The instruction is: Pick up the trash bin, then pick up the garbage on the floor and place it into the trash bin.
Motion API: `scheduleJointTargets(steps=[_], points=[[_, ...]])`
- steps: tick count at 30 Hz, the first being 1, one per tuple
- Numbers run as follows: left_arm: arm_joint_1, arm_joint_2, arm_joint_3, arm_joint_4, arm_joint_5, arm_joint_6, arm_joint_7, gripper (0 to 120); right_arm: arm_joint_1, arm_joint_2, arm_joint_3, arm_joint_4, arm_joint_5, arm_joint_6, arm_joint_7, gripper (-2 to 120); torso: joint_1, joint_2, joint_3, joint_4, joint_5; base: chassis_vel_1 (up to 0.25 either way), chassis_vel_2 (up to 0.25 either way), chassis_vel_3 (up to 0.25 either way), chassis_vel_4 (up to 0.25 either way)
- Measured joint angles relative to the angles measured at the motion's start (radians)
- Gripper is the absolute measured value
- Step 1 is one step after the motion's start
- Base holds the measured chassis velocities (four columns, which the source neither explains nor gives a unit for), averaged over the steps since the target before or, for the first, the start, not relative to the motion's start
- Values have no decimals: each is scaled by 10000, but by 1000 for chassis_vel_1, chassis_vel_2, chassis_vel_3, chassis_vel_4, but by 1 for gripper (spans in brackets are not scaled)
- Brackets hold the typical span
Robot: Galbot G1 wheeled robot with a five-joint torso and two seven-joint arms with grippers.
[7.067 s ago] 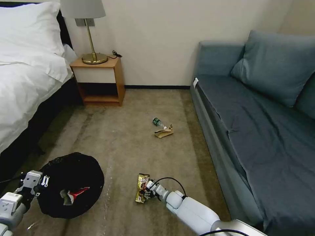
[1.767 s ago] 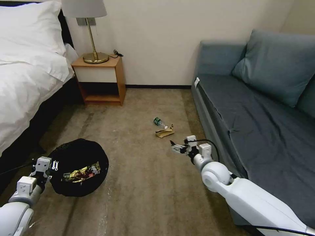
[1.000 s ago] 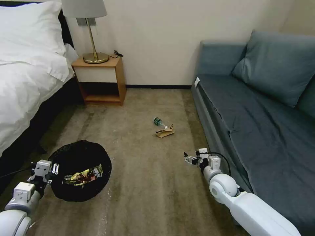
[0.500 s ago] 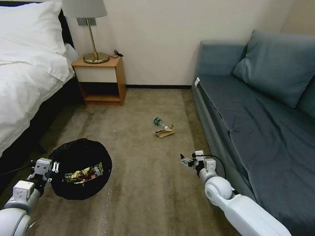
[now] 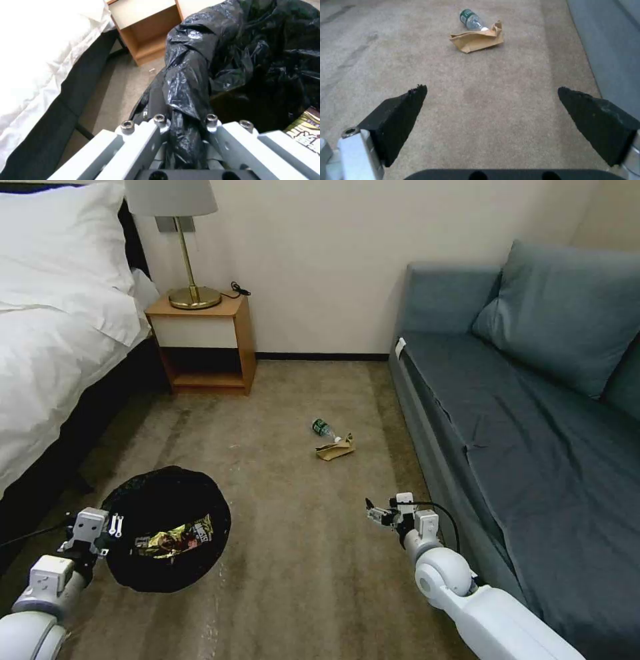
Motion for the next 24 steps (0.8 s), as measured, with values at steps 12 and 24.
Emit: scheduleJointTargets(steps=[12, 24], points=[[195, -245, 0, -36, 231, -178, 68, 4, 104, 177, -125, -294, -47, 191, 16, 100, 0, 0, 0, 0, -1, -74, 61, 76, -64], [-402, -33, 178, 545, 119, -183, 108, 4, 549, 550, -414, -1117, -10, 329, -194, 100, 1, 0, 1, 1, -3, -129, 130, 133, -137]])
